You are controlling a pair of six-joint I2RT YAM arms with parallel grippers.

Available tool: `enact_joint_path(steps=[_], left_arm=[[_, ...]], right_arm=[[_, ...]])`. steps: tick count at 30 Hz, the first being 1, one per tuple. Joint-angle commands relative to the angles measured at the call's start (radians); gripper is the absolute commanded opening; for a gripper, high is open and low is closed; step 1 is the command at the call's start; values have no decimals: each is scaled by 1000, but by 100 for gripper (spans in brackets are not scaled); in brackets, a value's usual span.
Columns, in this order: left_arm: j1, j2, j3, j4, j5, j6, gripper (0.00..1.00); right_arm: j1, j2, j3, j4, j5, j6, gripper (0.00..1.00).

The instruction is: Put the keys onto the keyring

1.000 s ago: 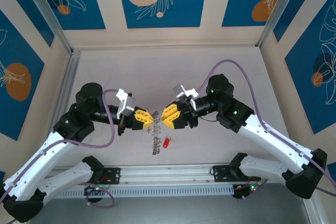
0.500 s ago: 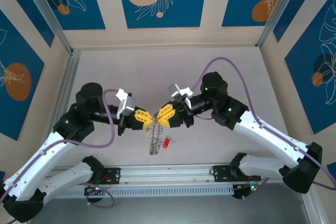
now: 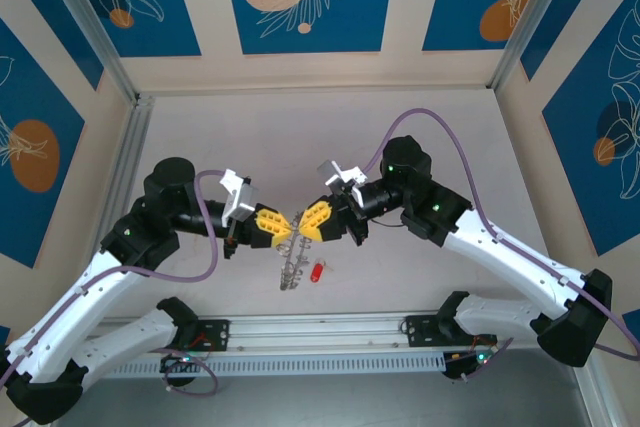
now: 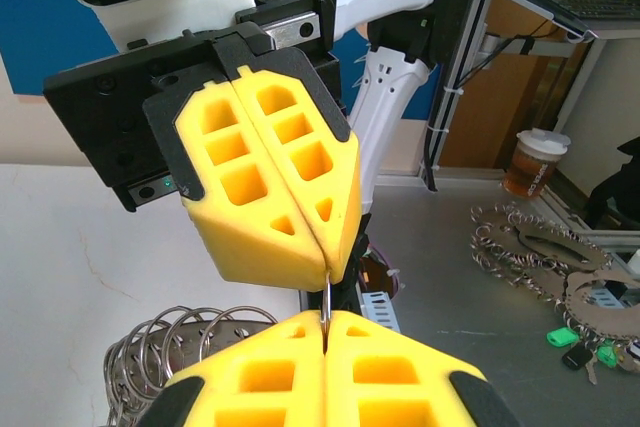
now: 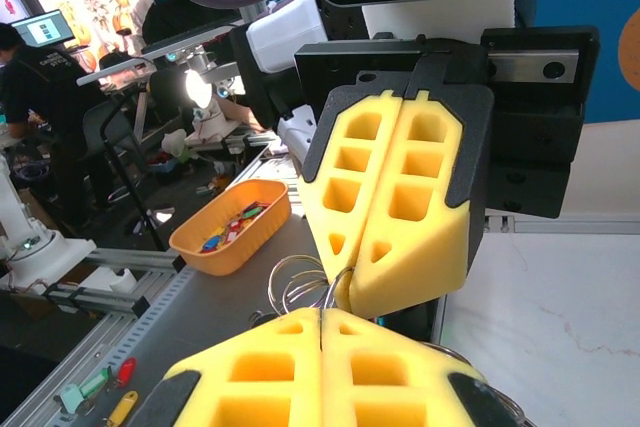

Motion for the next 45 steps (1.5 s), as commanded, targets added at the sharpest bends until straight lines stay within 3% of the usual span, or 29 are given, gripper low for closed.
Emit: enact_joint_path(steps=[1,12,20,45], left_arm=[[9,-2,15,39,36,3,0],[5,-15,16,68,75,12,0],[-9,-3,36,23,60,51,0],[-80,40,125,-160,-36,192,0]], right_arm=[[11,7,32,3,-24,-3,0],[-22,58,48,51,-109,78,0],[-48,67,52,60,-55,121,0],[-57,84,54,81,-64,174,0]])
